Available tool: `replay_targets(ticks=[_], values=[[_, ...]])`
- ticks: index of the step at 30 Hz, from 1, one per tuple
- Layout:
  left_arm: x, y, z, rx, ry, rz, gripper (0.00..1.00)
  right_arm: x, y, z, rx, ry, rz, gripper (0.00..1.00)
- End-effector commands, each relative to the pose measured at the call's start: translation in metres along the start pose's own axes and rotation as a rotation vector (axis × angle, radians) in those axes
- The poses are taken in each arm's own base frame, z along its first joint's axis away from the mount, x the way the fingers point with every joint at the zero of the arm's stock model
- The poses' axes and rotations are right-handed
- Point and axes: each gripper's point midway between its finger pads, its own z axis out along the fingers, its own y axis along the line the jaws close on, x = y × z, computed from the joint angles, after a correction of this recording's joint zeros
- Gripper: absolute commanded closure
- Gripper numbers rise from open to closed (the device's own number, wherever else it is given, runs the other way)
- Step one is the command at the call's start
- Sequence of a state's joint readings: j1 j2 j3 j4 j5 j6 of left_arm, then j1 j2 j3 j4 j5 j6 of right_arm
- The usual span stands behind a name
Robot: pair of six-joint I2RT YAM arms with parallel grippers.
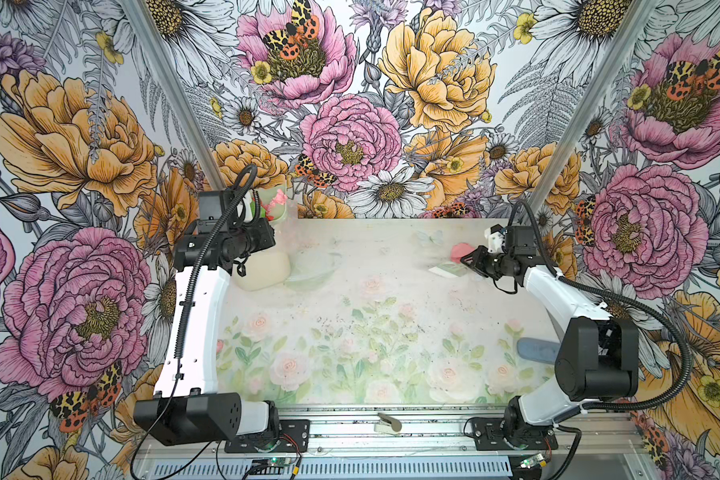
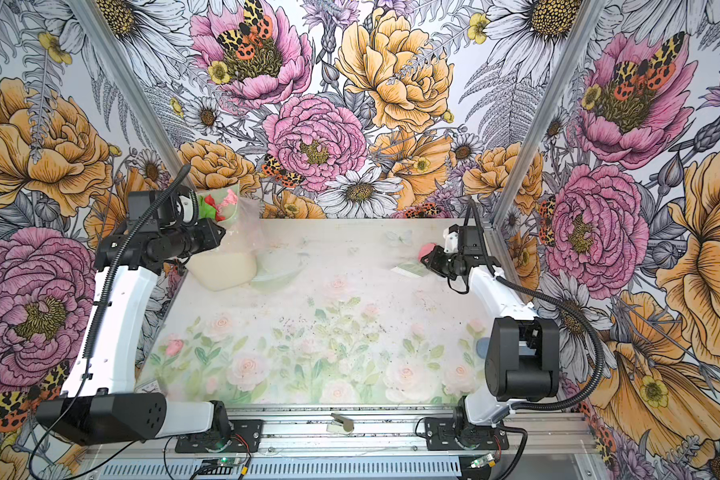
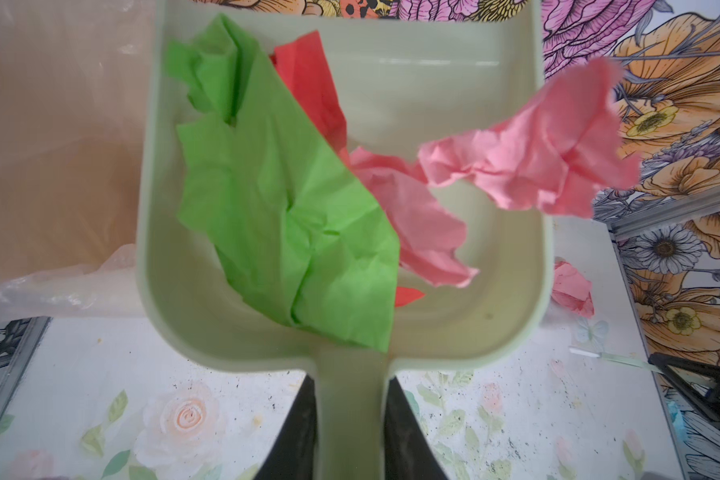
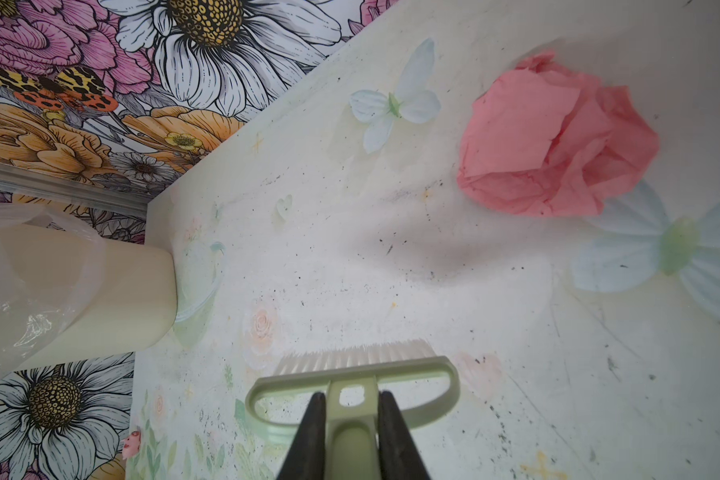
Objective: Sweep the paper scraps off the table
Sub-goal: 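Tilt the dustpan over the white bin with the left gripper to dump scraps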
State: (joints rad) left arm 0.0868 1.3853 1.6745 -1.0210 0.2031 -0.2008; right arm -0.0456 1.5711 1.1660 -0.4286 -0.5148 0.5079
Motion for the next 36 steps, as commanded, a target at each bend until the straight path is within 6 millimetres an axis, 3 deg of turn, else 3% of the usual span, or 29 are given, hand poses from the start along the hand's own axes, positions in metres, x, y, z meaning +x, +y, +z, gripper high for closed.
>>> replay_targets(ticks=[1,6,16,36], values=[[-0.011,-0.001,0.006,0.066,0.008,-0.062,1.00,-0.010,0.010,-0.004,-0.029,-0.021,-0.011,1.00],[-0.018,0.010,0.026,0.109,0.039,-0.144,1.00,-0.008,0.009,-0.001,-0.033,-0.009,-0.007,1.00],[-0.040,0.012,0.032,0.253,-0.051,-0.261,1.00,-0.009,0.011,-0.001,-0.042,-0.006,-0.013,1.00],[-0.055,0.022,0.043,0.538,-0.077,-0.521,1.00,-0.008,0.011,-0.002,-0.044,-0.006,-0.009,1.00]])
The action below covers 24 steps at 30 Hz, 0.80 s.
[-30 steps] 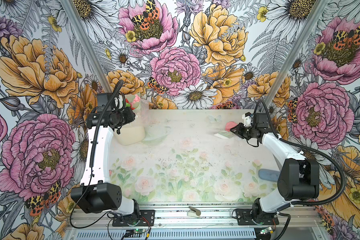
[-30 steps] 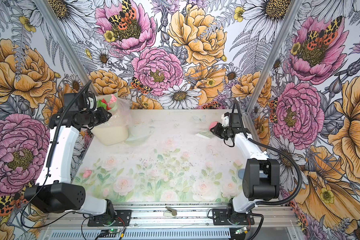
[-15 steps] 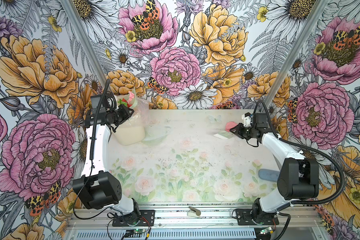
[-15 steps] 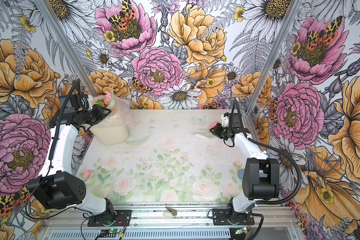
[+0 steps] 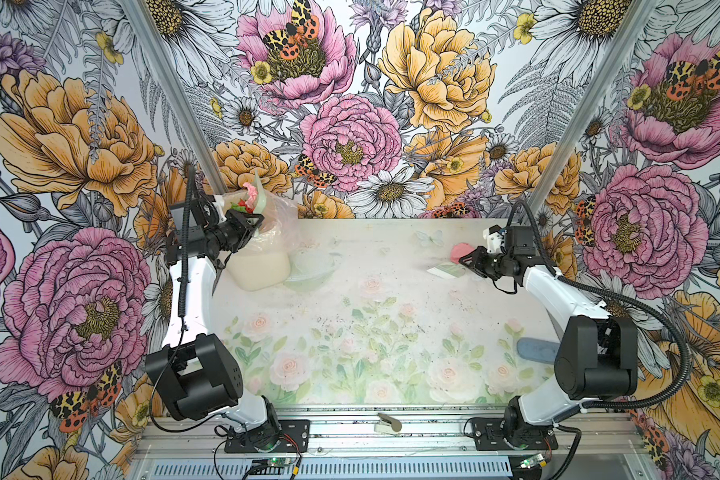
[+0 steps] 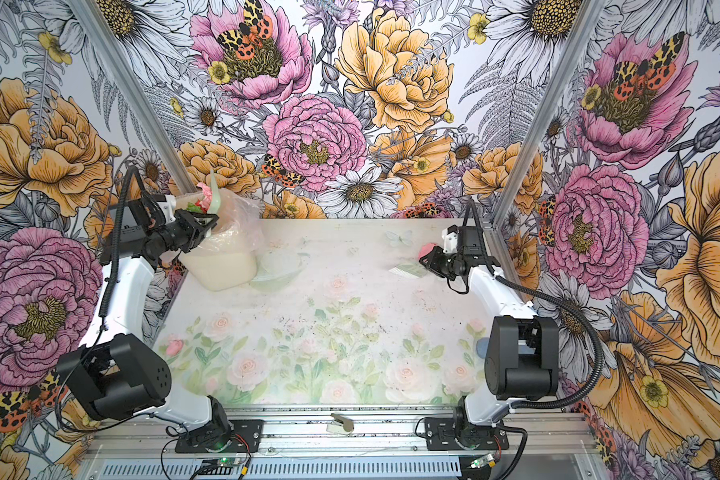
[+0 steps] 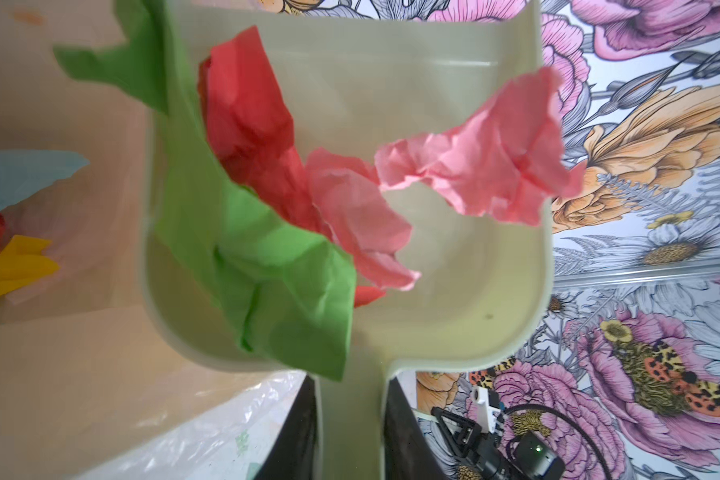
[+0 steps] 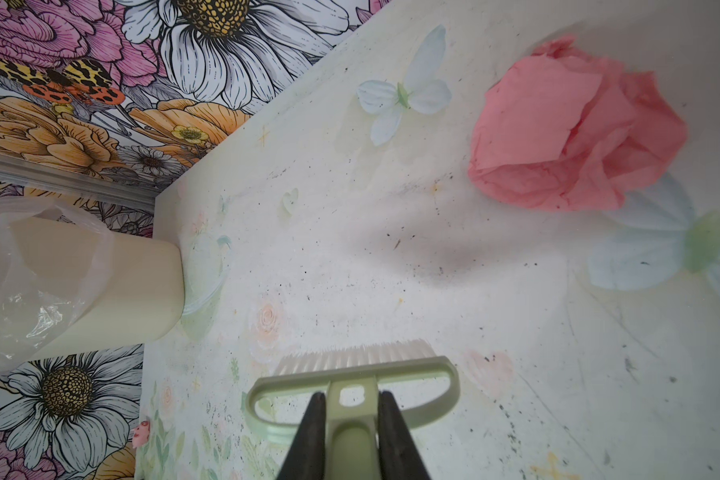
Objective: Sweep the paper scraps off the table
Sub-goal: 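Tilt the dustpan over the white bin with the left gripper to dump scraps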
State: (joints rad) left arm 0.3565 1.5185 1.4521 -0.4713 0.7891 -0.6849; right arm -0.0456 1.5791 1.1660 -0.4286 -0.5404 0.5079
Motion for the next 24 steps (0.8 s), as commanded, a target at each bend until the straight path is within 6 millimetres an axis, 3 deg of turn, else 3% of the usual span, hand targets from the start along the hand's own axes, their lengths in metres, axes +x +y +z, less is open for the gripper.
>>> replay_targets(ticks=[1,14,24], values=[[-0.0078,-0.0221,-0.0047,0.108,-0.010,-0.009,1.00,-0.0104,0.0101,-0.0042,-0.024,-0.023,-0.015,1.00],[-0.0147,-0.0244,-0.0055,0.277,0.000,-0.204,1.00,-0.0104,0.0101,-0.0054,-0.024,-0.026,-0.017,1.00],[-0.0168,-0.0306,-0.0143,0.328,-0.013,-0.242,1.00,-0.0104,0.0107,-0.0064,-0.026,-0.027,-0.019,1.00]])
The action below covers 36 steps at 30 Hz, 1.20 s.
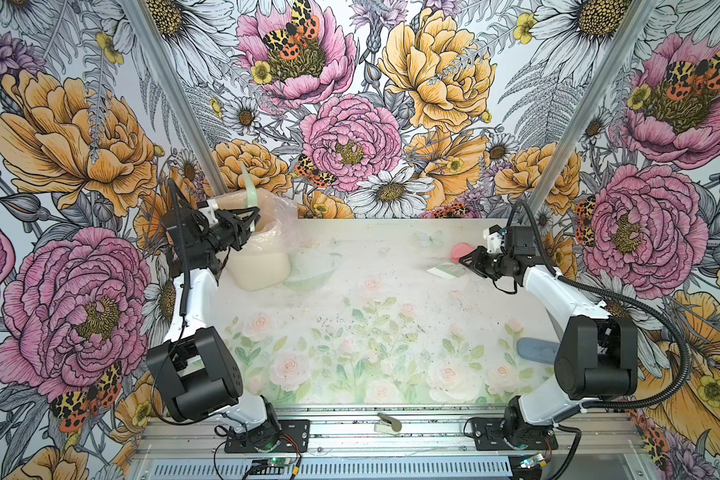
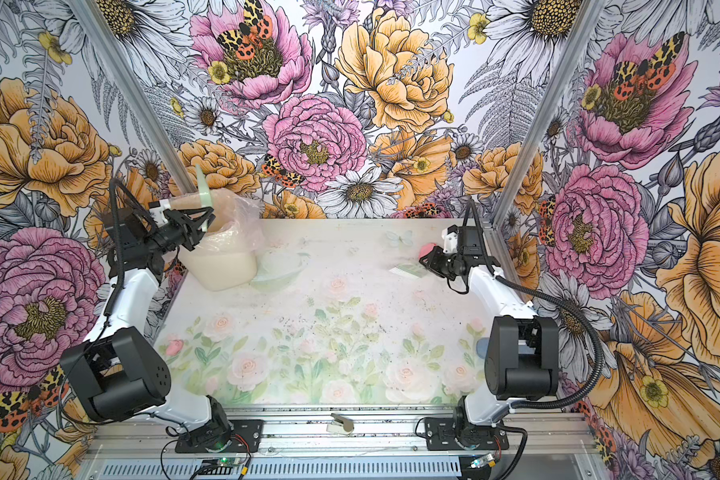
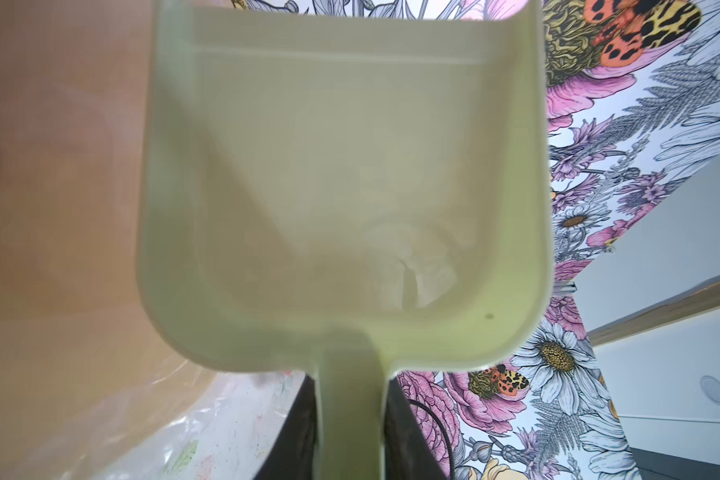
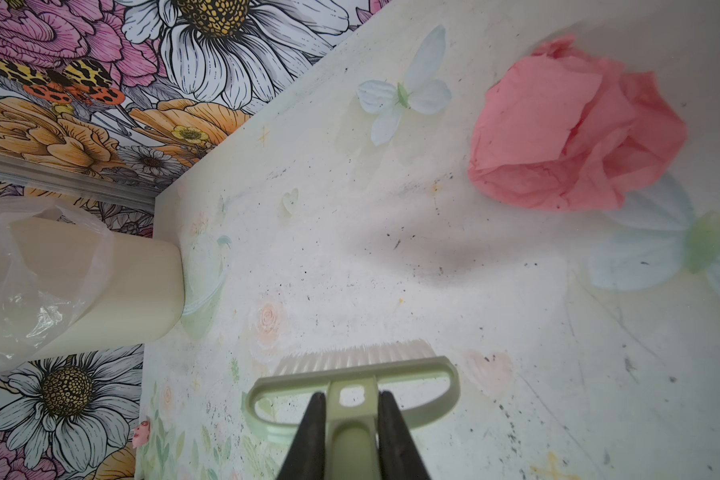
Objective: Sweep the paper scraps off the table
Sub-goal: 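Tilt the dustpan over the white bin with the left gripper to dump scraps, then return the empty dustpan to the table while the brush moves behind the pink scrap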
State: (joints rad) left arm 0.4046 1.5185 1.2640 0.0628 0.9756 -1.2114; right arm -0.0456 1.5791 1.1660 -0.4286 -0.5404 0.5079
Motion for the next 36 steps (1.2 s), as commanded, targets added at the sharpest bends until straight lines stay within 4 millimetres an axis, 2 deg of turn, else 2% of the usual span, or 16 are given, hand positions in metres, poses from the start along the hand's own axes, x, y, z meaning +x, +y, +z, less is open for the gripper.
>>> replay_targets(ticks=[1,13,20,27,31,36], values=[[0.002,-0.019,-0.007,0.066,0.006,0.020,1.00,-0.011,0.011,-0.007,-0.025,-0.028,-0.020,1.00],[0.013,-0.021,-0.012,0.098,-0.003,0.026,1.00,-0.014,0.011,-0.011,-0.011,-0.050,-0.028,1.00],[0.035,-0.023,-0.010,-0.047,-0.061,0.188,1.00,-0.021,0.014,-0.015,-0.004,-0.060,-0.033,1.00],[0.070,-0.023,0.001,-0.158,-0.083,0.376,1.00,-0.037,0.020,-0.030,0.036,-0.114,-0.065,1.00],[0.100,-0.016,0.014,-0.226,-0.072,0.460,1.00,-0.045,0.027,-0.039,0.042,-0.140,-0.075,1.00],[0.143,-0.007,0.031,-0.272,-0.030,0.560,1.00,-0.056,0.020,-0.045,0.098,-0.180,-0.058,1.00]])
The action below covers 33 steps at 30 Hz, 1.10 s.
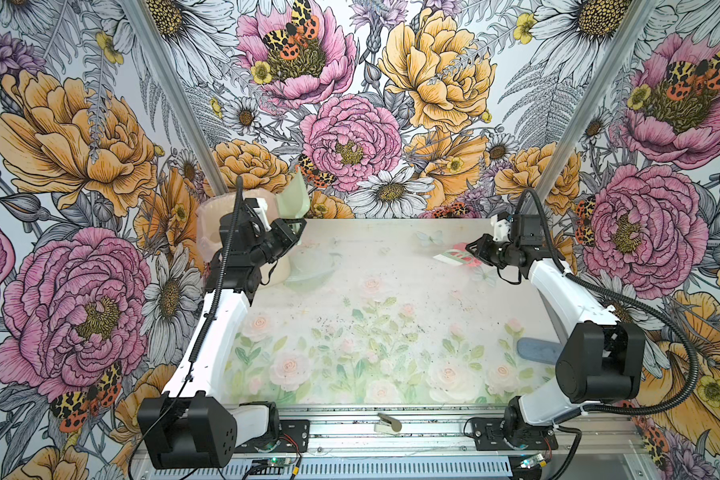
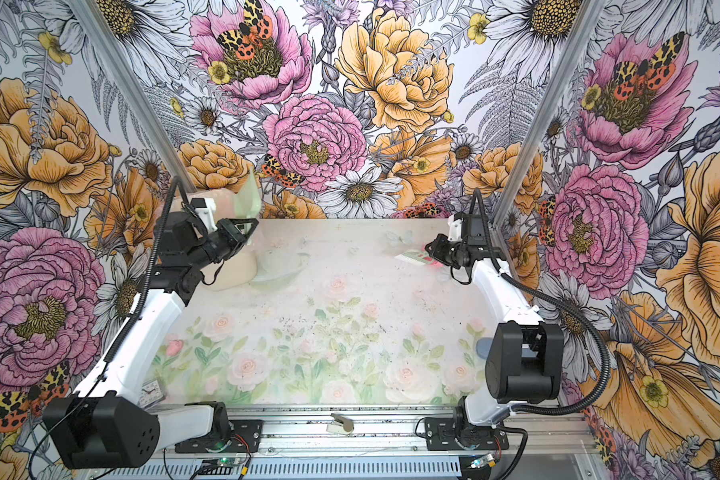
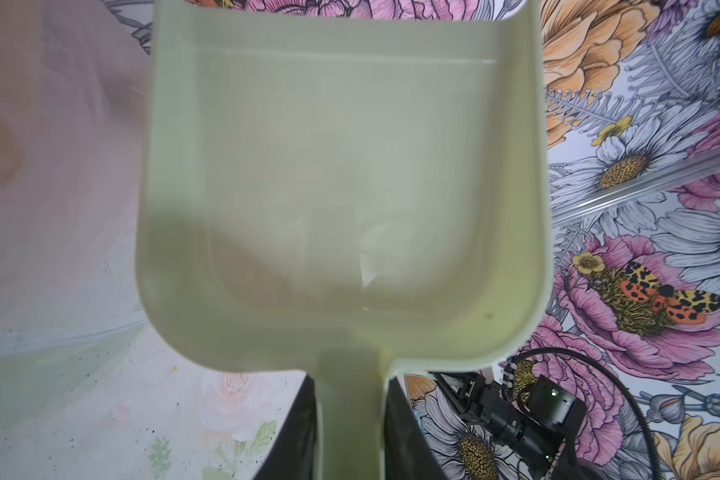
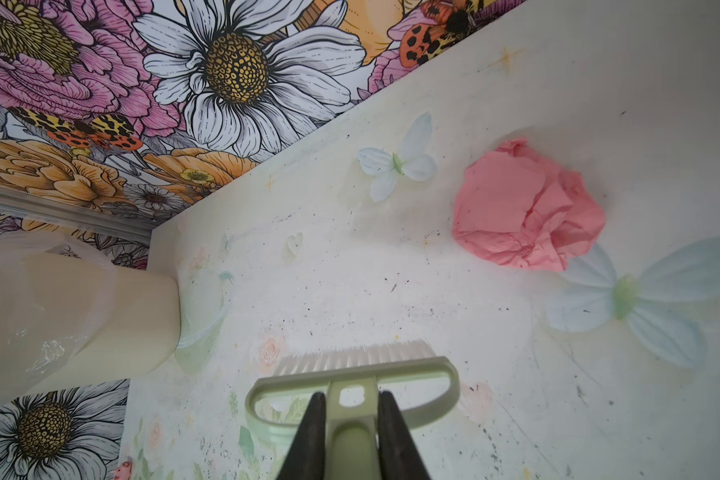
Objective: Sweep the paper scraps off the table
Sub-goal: 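Return the empty dustpan to the table while the brush moves behind the pink scrap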
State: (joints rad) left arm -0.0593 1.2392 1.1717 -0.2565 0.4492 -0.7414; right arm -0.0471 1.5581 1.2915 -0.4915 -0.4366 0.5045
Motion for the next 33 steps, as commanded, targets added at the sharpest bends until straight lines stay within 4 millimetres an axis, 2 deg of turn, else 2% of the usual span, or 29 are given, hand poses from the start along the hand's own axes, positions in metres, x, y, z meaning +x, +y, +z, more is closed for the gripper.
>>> replay_targets(ticks=[1,9,14,19,27,33], values=[[0.019,0.010,0.005,-0.111,-0.023,0.127,1.00,-0.021,0.000,-0.018,0.051,-0.078,-0.006,1.00],[0.096,0.003,0.028,-0.207,0.066,0.363,1.00,-0.042,-0.031,-0.029,0.218,-0.184,0.063,1.00],[0.146,0.008,0.041,-0.286,0.159,0.514,1.00,-0.055,-0.050,-0.031,0.307,-0.231,0.083,1.00],[0.193,0.023,0.059,-0.378,0.280,0.664,1.00,-0.075,-0.061,-0.032,0.377,-0.282,0.093,1.00],[0.239,0.054,0.077,-0.455,0.439,0.754,1.00,-0.095,-0.088,-0.024,0.502,-0.363,0.162,1.00],[0.267,0.068,0.088,-0.469,0.526,0.792,1.00,-0.091,-0.103,0.006,0.551,-0.326,0.174,1.00]])
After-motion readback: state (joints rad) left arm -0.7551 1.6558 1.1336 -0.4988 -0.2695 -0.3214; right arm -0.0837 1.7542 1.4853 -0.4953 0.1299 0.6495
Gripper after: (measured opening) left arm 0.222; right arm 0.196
